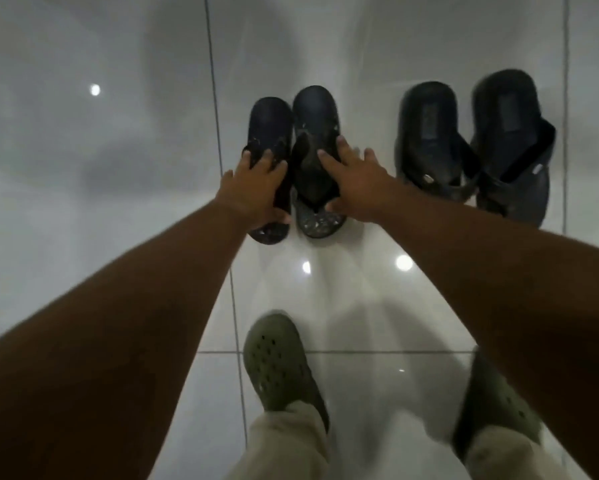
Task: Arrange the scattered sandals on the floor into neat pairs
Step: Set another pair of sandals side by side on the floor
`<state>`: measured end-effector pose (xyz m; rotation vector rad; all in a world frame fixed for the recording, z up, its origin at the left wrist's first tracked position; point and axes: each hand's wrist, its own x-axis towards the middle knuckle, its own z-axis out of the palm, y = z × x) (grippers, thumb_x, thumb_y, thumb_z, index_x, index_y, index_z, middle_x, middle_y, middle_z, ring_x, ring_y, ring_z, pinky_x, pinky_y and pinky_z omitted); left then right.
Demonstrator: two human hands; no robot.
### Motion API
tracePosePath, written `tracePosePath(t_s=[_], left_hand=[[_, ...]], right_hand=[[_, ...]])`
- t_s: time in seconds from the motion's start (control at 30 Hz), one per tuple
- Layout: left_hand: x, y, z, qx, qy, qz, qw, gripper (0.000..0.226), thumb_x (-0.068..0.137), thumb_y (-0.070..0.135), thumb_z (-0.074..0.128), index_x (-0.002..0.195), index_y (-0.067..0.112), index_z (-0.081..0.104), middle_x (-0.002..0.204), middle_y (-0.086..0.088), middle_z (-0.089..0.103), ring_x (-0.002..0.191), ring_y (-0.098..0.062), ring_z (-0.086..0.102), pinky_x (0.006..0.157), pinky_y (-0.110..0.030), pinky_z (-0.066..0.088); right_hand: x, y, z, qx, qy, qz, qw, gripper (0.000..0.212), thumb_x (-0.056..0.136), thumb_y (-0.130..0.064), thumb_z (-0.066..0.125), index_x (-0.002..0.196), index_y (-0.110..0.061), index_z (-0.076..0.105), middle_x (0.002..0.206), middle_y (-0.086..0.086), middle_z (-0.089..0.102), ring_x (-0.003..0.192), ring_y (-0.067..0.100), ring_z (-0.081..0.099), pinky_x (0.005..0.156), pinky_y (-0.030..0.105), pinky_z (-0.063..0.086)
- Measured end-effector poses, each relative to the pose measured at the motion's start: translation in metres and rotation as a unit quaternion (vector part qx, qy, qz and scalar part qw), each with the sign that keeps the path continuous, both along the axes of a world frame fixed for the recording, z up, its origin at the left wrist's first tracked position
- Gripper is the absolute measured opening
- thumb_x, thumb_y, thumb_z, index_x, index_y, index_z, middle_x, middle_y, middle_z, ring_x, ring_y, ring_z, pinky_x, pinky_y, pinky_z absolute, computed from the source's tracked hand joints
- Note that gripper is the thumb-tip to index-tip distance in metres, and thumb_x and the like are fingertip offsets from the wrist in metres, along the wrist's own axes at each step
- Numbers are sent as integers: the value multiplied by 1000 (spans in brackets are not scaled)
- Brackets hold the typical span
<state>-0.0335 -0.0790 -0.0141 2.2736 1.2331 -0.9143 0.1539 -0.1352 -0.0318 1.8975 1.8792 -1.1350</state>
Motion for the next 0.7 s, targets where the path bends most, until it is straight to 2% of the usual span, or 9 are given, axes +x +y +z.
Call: tracePosePath(t_s=[0.07,0.13,0.23,0.33,0.4,0.57,0.7], left_hand=[[-15,3,-24,-34,-12,-36,999,97,83,50,65,156,23,8,165,-6,14,150,-41,4,117,-56,24],[-29,2,-44,-45,-60,-18,997,91,86,37,66,156,22,10,164,-3,19,151,-38,4,119,-52,22],[-52,3,-60,-26,-115,20,993,82,88,24,65,155,21,18,163,0,22,152,-32,7,119,-48,25],[-91,5,-60,-23,-106,29,994,77,89,21,64,154,19,22,163,-1,23,152,-31,7,118,-48,29],[-129,8,-56,-22,-92,44,995,74,89,20,63,153,19,26,162,-1,25,152,-30,7,116,-48,31],[-233,18,-50,-27,-51,98,994,73,91,23,62,154,20,25,162,1,25,152,-29,6,117,-48,29],[-282,29,-51,-17,-39,104,994,72,91,26,61,154,20,26,162,0,28,152,-29,6,118,-48,28]], right_hand=[[-14,5,-23,-6,-34,10,999,88,87,-33,65,154,-25,9,163,9,-14,145,48,8,118,50,18],[-27,5,-43,0,-43,15,999,81,89,-28,63,154,-21,15,163,8,-12,143,49,13,114,51,28],[-50,2,-56,15,-58,12,998,79,91,-26,58,154,-20,11,164,8,-9,143,49,14,112,53,32],[-93,-3,-53,6,-59,27,998,76,93,-23,52,155,-18,8,163,11,-10,142,49,15,113,52,30],[-133,-1,-51,-5,-49,43,998,73,96,-20,48,155,-20,6,163,7,-13,145,47,10,115,52,29],[-235,24,-54,-4,-32,72,997,80,94,-19,55,155,-23,3,163,-2,-15,147,43,3,114,52,32],[-282,43,-56,-13,-36,59,998,81,94,-18,56,155,-21,2,163,-1,-15,147,45,1,113,54,32]])
